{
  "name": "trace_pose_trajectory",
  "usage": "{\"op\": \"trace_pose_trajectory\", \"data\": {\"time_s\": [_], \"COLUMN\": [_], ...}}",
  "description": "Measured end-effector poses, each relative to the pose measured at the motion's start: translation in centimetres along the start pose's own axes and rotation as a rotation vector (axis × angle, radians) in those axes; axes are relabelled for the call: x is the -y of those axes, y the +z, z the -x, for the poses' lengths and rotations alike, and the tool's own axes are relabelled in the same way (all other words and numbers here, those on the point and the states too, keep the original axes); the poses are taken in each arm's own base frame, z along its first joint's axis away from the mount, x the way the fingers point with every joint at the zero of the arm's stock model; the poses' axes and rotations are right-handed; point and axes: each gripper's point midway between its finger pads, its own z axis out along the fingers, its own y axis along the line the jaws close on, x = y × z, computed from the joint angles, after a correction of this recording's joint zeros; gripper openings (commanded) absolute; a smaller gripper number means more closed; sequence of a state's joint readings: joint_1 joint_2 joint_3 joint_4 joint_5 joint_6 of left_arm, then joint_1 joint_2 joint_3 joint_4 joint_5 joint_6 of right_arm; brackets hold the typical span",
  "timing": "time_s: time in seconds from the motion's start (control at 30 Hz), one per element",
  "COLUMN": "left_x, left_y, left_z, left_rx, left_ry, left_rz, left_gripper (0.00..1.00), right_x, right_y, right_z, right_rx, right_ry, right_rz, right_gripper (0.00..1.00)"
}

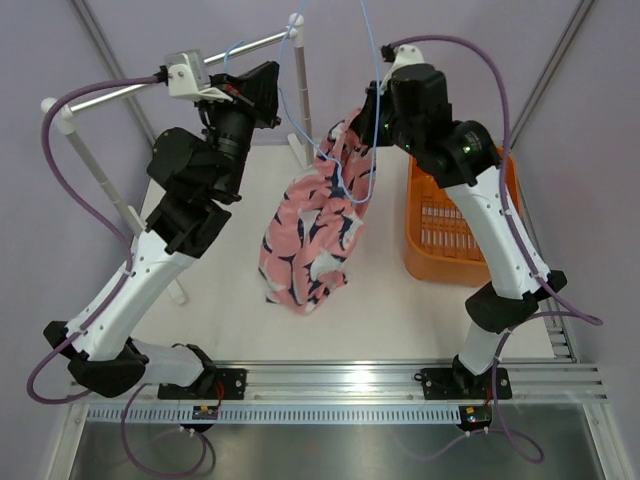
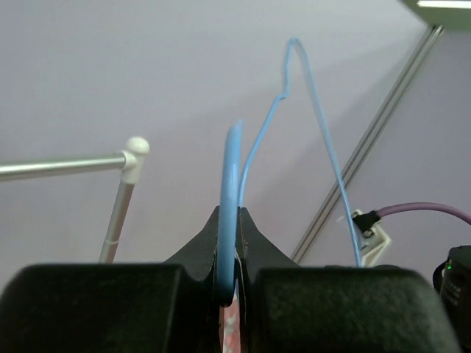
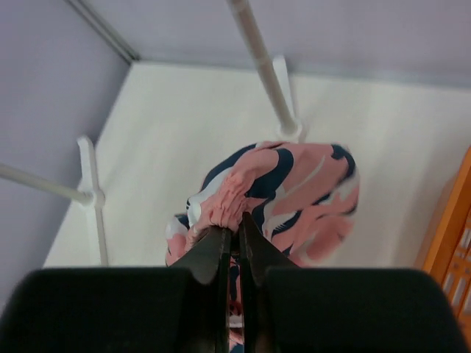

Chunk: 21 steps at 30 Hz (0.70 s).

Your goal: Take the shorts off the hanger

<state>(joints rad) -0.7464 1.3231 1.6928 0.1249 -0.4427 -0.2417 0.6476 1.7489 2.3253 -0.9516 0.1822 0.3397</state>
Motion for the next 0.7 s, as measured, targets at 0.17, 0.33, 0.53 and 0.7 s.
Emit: {"op": "trace_pose_trajectory", "data": {"time_s": [0.17,0.33,0.53,0.7], "left_x": [0.5,-0.2,-1.0,0.1], "left_y": [-1.4,-2.7,-3.4,-3.6], "left_z": [3.3,0.1,-3.6,-2.9], "left_rx": [0.049,-0.023,-0.086,-0.069], "left_ry": [-0.068,-0.077,-0.089,-0.156], "left_rz": [-0.027,-0.038,-0.031,-0.091], "left_gripper": [0.00,0.00,0.00,0.00], "right_x": [2.6,6.5,11.5,11.7], "right_y": [-3.0,-3.4,-4.2,-8.4], "right_z": [8.1,9.0,10.0,14.4], "right_rx": [0.210,0.265,0.306,0.448], "right_ry": [-0.015,-0.075,-0.128,-0.132], "right_rz": [-0.022,-0.132,-0.298,-0.321], "right_gripper": [0.00,0.00,0.00,0.00]}}
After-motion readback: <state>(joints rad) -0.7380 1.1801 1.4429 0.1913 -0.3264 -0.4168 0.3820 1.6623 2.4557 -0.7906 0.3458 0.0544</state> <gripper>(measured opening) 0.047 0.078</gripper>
